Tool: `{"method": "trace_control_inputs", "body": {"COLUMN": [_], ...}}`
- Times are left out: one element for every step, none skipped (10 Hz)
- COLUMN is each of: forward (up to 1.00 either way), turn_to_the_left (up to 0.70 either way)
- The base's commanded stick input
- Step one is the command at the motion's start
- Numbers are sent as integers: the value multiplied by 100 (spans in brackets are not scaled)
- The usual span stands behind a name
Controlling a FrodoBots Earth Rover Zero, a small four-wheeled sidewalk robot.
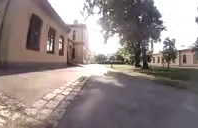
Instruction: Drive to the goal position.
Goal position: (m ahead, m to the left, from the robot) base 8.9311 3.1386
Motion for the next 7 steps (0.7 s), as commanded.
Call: {"method": "trace_control_inputs", "body": {"forward": [44,44,44,44,44,44,44], "turn_to_the_left": [2,2,2,2,2,2,2]}}
